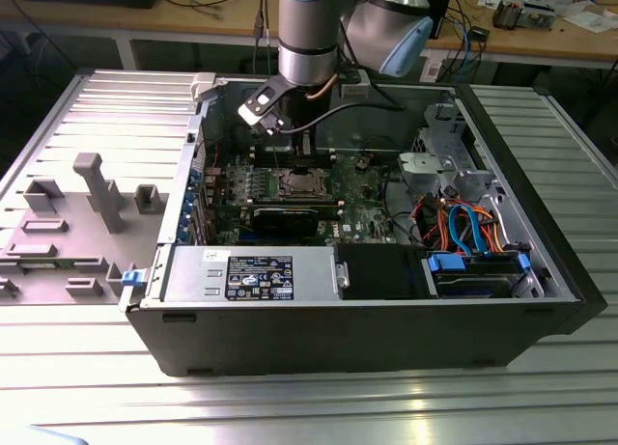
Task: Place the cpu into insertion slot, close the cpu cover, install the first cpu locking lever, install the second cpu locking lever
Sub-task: 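Install the first cpu locking lever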
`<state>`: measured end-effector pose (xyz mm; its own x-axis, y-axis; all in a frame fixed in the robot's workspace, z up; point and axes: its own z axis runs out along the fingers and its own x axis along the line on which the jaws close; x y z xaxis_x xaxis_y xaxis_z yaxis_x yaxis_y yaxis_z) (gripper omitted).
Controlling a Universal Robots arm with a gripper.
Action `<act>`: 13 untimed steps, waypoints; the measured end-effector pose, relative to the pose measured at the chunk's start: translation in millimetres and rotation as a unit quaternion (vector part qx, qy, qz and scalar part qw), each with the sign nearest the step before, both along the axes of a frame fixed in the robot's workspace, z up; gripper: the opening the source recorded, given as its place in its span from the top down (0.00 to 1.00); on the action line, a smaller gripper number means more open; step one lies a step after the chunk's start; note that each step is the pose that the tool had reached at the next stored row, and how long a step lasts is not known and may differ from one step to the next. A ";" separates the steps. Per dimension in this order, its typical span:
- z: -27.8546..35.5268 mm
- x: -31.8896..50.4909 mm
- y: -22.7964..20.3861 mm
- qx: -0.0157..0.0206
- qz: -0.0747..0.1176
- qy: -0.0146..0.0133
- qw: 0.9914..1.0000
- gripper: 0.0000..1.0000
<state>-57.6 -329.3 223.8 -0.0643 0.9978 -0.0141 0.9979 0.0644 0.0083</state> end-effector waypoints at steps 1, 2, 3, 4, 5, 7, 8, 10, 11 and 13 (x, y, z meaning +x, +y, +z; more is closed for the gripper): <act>1.8 0.0 0.0 0.000 0.000 0.000 1.000 0.89; 3.7 0.0 0.0 0.000 0.000 0.000 1.000 0.89; 5.1 0.0 0.0 0.000 0.000 0.000 1.000 0.89; 7.1 0.0 0.0 0.000 0.000 0.000 1.000 0.89; 9.2 0.0 0.0 0.000 0.000 0.000 1.000 0.89; 13.4 0.0 0.0 0.000 0.000 0.000 1.000 0.89; 15.2 0.0 0.0 0.000 0.000 0.000 1.000 0.89; 20.8 0.0 0.0 0.000 0.000 0.000 1.000 0.89; 22.4 0.0 0.0 0.000 0.000 0.000 1.000 0.89; 26.8 0.0 0.0 0.000 0.000 0.000 1.000 0.89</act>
